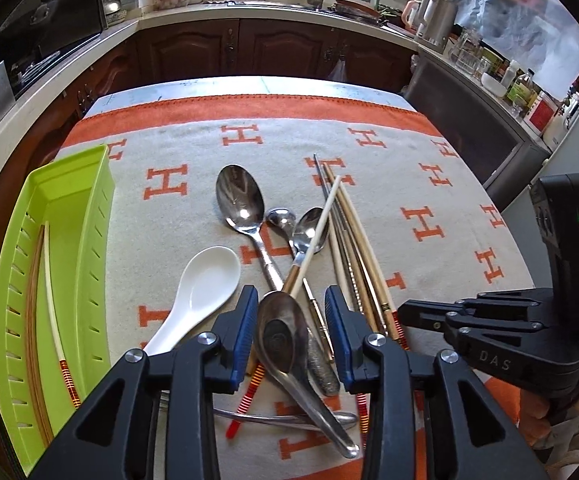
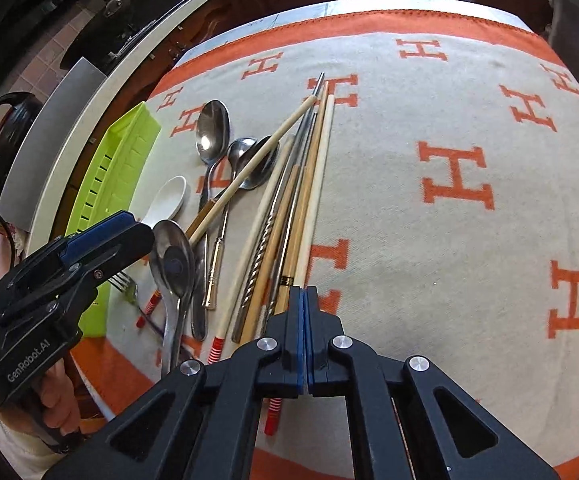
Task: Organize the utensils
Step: 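Lift the red-striped chopstick with the right tool while the left tool hovers over the spoons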
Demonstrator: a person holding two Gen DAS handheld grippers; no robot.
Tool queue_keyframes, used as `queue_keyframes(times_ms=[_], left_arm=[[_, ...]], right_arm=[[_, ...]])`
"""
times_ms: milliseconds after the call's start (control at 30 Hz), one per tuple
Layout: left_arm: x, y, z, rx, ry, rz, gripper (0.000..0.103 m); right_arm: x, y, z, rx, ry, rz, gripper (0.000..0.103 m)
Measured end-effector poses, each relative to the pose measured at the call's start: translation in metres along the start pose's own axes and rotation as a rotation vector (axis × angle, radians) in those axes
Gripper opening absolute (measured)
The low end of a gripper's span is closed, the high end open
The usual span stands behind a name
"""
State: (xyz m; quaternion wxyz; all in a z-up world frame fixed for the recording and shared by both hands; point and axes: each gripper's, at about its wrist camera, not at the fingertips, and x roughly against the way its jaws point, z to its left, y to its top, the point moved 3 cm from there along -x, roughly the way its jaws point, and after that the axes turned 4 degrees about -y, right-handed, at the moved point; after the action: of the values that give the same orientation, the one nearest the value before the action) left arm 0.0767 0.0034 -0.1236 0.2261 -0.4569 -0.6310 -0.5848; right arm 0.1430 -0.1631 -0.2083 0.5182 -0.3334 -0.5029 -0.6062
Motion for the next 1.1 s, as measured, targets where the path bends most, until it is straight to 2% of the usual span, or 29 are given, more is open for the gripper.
queue_keyframes(times_ms=[100,200,300,500,667,800,867,900,933,1100], left_arm=[[0.001,0.000,-0.004,-0.004,-0.003,0.007,0.036],[0.001,0.000,-0.005,0.007,-0.004,0.022,0.046],[0.001,0.000,-0.007,0.014,-0.006,0.030,0.046],[0.000,0.002,-0.012,0.018,-0.010,0.048,0.047],[-0.001,0.004,-0.019,0.018,-0.026,0.068,0.048],[-0.006,0.007,-0.026,0.025,-0.091,0.099,0.048],[-0.013,0.010,-0.029,0.044,-0.134,0.132,0.040],[-0.018,0.011,-0.031,0.054,-0.156,0.151,0.030],[-0.023,0.012,-0.033,0.061,-0.177,0.169,0.026],[-0.044,0.011,-0.048,0.035,-0.174,0.213,0.026]], right_arm=[[-0.002,-0.009,0.001,0.010,-0.003,0.009,0.002],[-0.006,-0.017,0.005,0.040,-0.042,0.015,0.005],[-0.009,-0.015,0.016,0.082,-0.111,0.012,0.006],[-0.017,-0.003,0.034,0.160,-0.237,-0.050,0.007],[-0.012,-0.003,0.018,0.116,-0.249,-0.082,0.005],[-0.002,-0.003,-0.017,0.013,-0.229,-0.092,0.005],[0.004,-0.005,-0.036,-0.053,-0.208,-0.088,0.005],[0.006,-0.006,-0.044,-0.078,-0.196,-0.086,0.005],[0.008,-0.008,-0.051,-0.099,-0.181,-0.085,0.005],[0.017,-0.025,-0.068,-0.139,-0.151,-0.087,0.005]])
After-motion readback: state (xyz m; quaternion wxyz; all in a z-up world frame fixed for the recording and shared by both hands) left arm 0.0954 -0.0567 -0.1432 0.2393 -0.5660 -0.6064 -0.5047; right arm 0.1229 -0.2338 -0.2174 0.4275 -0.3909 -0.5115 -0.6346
